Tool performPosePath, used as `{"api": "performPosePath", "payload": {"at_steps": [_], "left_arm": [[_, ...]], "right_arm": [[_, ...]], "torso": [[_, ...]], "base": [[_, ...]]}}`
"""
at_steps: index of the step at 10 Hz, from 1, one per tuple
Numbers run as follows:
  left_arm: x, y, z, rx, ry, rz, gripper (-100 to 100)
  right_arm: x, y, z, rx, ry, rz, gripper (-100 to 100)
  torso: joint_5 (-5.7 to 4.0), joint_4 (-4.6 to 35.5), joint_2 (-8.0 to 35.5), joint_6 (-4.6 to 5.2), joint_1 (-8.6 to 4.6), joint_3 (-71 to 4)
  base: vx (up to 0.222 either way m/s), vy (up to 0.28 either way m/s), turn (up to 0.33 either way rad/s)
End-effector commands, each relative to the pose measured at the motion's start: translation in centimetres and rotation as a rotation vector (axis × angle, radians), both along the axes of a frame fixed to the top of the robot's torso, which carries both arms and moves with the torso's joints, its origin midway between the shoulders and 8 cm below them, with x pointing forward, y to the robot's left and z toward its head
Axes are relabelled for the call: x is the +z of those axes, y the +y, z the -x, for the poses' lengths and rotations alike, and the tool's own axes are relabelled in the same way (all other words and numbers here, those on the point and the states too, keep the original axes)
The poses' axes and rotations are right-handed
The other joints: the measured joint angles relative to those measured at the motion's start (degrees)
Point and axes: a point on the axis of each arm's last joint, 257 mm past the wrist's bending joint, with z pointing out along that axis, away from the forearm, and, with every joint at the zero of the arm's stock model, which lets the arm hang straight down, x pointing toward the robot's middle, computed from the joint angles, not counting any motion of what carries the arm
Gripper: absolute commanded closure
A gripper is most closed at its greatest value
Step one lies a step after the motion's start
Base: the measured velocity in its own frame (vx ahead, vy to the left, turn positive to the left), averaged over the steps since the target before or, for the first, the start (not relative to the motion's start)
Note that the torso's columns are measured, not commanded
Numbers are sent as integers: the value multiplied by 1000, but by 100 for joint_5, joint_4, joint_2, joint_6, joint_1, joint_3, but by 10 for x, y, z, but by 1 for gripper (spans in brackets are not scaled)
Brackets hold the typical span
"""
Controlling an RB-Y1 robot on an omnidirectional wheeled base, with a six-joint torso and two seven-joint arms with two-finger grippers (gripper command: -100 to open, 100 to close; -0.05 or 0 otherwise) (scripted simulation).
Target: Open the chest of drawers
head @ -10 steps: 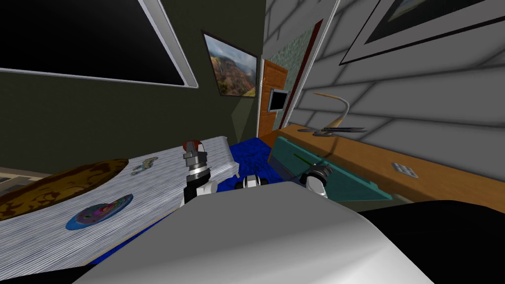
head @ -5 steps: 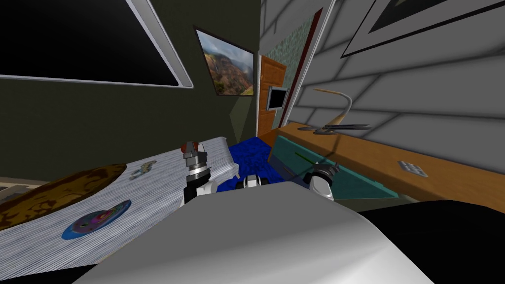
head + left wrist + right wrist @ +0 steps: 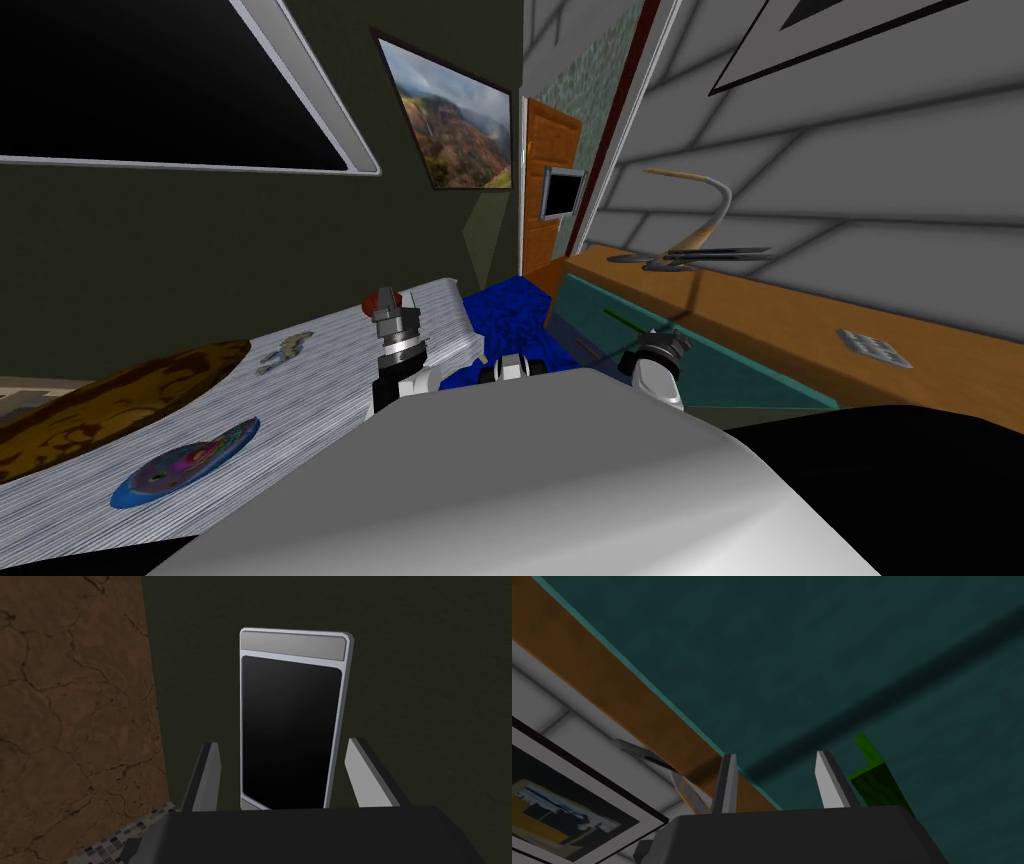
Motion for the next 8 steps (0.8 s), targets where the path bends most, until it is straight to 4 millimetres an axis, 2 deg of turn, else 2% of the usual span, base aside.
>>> {"api": "performPosePath", "payload": {"at_steps": [1,2,3,6,8], "left_arm": [[0,0,0,0,0,0,0],[0,0,0,0,0,0,0],[0,0,0,0,0,0,0],[0,0,0,0,0,0,0],[0,0,0,0,0,0,0]], "right_arm": [[-23,13,-6,-16,-1,-35,100],[-19,12,-6,-8,2,-29,100],[-10,4,-6,-8,3,-5,-100],[15,-19,-3,-9,12,53,-100],[24,-31,4,-22,16,69,-100]], "torso": [[14,6,17,15,6,7],[18,7,17,23,12,6],[22,0,-11,23,19,-10],[22,-3,-18,21,18,-17],[-15,-11,-41,-17,-14,-18]], "base": [[-110,-24,87],[-49,-8,7],[-10,5,31],[10,21,63],[16,46,133]]}}
